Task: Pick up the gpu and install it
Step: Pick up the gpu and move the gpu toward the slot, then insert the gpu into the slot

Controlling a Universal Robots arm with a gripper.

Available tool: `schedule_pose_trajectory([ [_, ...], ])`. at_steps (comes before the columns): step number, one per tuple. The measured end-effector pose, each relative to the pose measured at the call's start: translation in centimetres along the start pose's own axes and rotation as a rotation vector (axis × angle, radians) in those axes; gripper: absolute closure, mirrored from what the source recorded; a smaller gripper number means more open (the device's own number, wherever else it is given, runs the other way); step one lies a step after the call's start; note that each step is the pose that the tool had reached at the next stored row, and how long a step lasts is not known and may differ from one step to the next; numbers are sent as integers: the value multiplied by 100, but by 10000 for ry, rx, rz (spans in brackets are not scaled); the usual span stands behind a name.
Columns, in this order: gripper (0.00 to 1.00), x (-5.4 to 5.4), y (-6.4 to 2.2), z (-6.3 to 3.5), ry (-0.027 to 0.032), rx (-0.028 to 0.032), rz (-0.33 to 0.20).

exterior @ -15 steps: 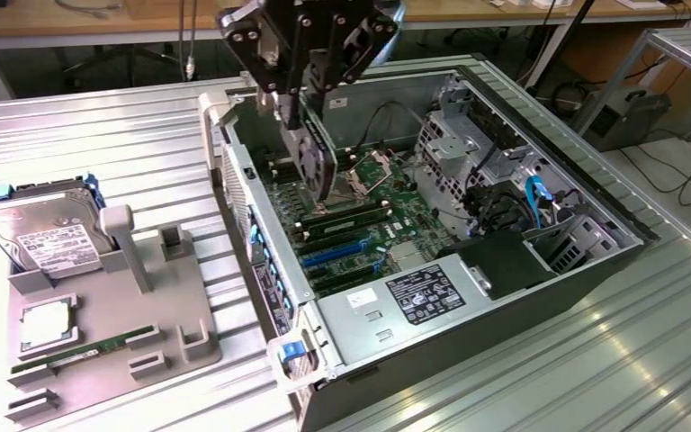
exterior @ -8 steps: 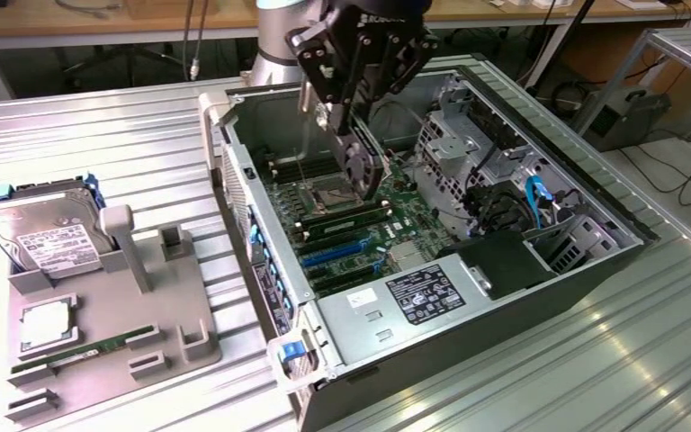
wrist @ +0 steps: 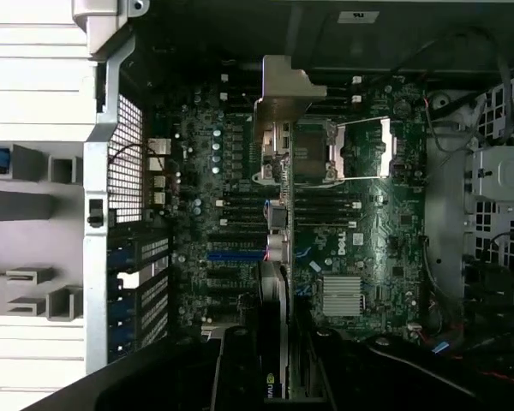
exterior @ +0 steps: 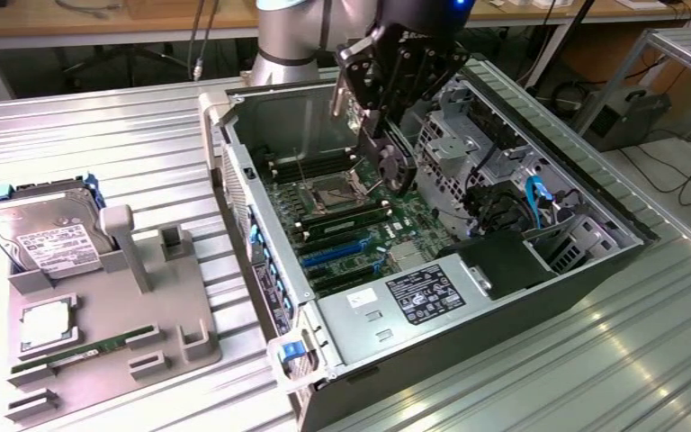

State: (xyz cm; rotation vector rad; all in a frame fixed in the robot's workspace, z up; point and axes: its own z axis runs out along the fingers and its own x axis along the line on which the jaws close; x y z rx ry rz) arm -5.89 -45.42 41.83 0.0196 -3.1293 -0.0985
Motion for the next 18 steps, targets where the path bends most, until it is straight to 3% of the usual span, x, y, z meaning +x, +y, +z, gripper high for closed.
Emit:
schedule_pose_trajectory([
  [1,74,-89,11,36,3,0,2],
  [3,74,-137,12,71,5,-1,2],
  [18,74,-142,13,72,9,3,3],
])
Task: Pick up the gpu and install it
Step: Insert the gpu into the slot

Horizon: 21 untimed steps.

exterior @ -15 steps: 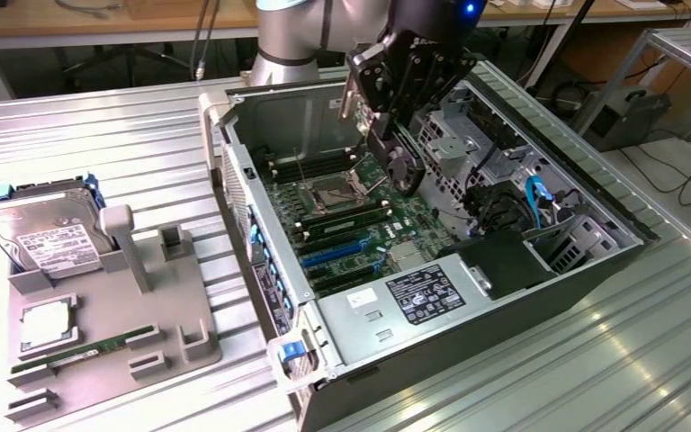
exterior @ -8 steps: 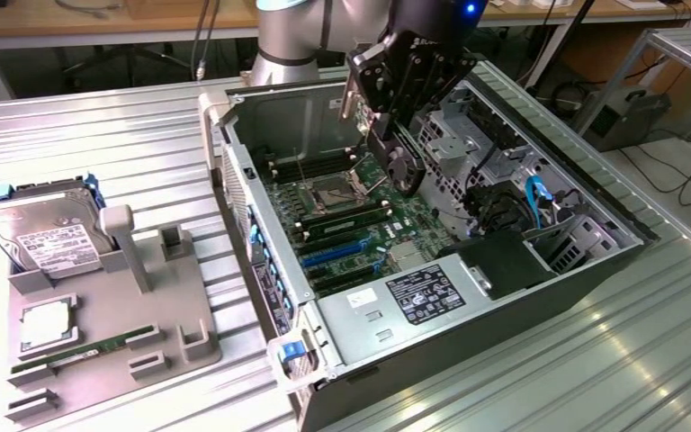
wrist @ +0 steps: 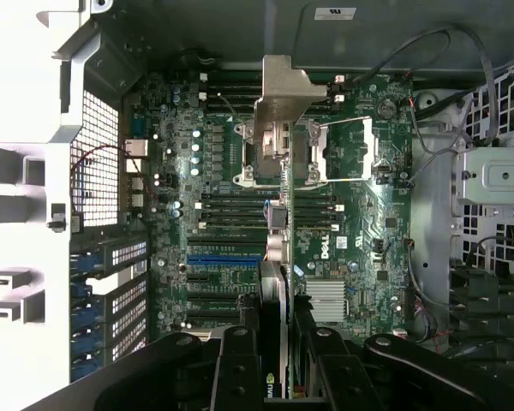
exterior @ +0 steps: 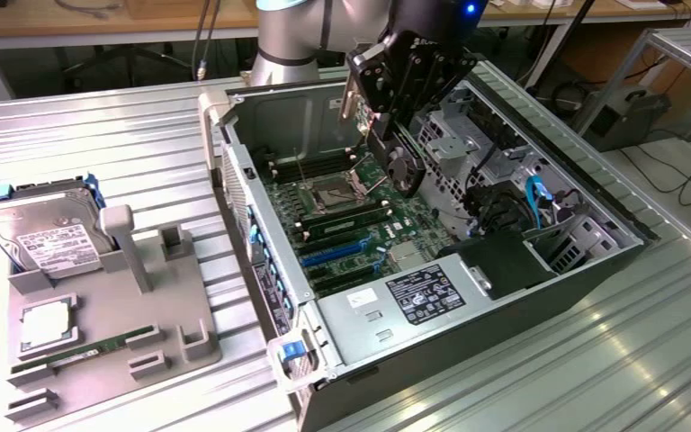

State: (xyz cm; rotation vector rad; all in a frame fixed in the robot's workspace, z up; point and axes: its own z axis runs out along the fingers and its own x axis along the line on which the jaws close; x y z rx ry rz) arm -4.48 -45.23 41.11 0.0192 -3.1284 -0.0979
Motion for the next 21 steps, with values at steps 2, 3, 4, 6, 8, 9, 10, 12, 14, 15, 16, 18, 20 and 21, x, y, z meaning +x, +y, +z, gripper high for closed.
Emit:
schedule_pose_trajectory([
  [2,74,0,0,0,0,0,0],
  [3,74,0,0,0,0,0,0],
  [4,74,0,0,0,0,0,0],
  [6,74,-2,0,1,8,0,-127],
  [8,74,-2,0,2,29,2,-480],
  [9,74,-2,0,2,40,4,-660],
  [10,74,-2,0,3,62,9,-1058],
  [12,74,-2,0,5,79,15,-1468],
  [14,74,-2,-1,9,85,20,-1864],
  [15,74,-3,-1,11,83,25,-2097],
  [16,74,-3,-1,15,78,30,-2327],
  [18,74,-3,-1,23,69,39,-2814],
  [20,74,-3,-2,30,63,44,-3160],
  [21,74,-3,-2,33,60,48,-3334],
])
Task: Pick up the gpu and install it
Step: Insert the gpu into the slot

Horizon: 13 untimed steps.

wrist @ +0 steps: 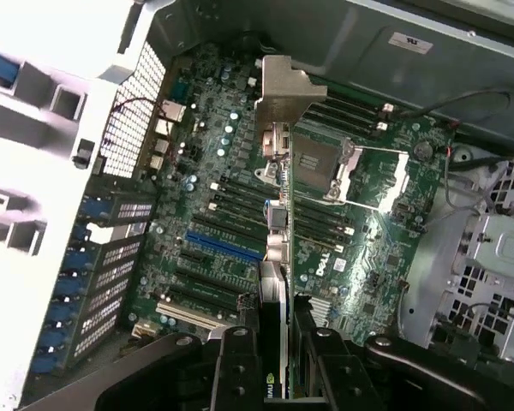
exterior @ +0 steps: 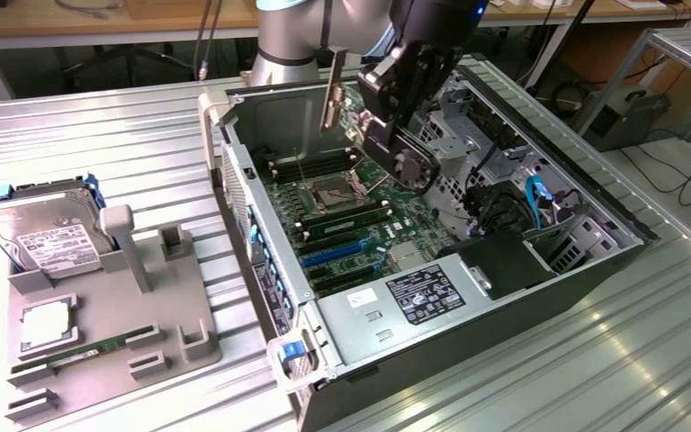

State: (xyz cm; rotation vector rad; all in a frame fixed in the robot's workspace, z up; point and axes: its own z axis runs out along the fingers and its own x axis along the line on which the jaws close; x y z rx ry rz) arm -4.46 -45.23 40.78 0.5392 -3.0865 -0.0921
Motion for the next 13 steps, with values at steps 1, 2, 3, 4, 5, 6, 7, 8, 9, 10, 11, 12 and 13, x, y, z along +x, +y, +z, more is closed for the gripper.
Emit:
schedule_pose_trajectory([
  [1,74,0,-1,7,-5,6,-314],
  [2,74,0,-1,10,-7,11,-486],
  [3,74,0,-1,14,-10,15,-685],
  [4,74,0,-1,18,-13,19,-872],
  [5,74,0,-1,21,-15,23,-1036],
  [6,74,0,-2,25,-18,27,-1216],
  [7,74,0,-2,28,-20,31,-1386],
  [8,74,0,-2,32,-23,36,-1576],
  [9,74,0,-2,35,-25,39,-1738],
  [10,74,0,-2,39,-28,44,-1931],
  [11,74,0,-3,42,-30,47,-2093],
  [12,74,0,-3,46,-33,50,-2240],
  [13,74,0,-3,49,-35,55,-2425],
])
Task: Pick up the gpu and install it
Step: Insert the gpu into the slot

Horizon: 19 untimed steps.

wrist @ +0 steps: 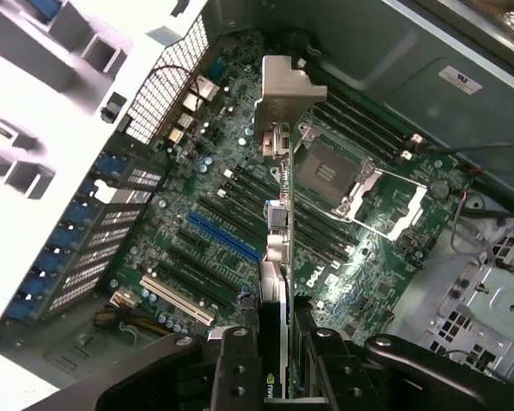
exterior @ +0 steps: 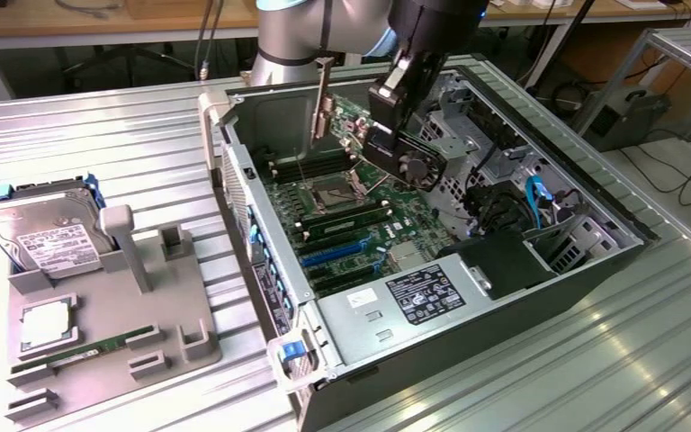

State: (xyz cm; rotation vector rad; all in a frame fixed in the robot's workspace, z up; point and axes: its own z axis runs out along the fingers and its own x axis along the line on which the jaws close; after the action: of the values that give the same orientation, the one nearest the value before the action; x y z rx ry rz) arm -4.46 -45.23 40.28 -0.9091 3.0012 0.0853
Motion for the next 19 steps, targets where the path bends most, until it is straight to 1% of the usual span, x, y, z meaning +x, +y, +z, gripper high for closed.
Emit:
schedule_pose_trajectory([
  [4,74,0,-1,14,-10,16,-704],
  [8,74,0,-1,29,-22,36,-1520],
  [10,74,1,-2,34,-35,51,-1845],
  [18,74,1,-3,56,-130,141,-3156],
  [19,74,1,-3,60,-146,156,-3383],
])
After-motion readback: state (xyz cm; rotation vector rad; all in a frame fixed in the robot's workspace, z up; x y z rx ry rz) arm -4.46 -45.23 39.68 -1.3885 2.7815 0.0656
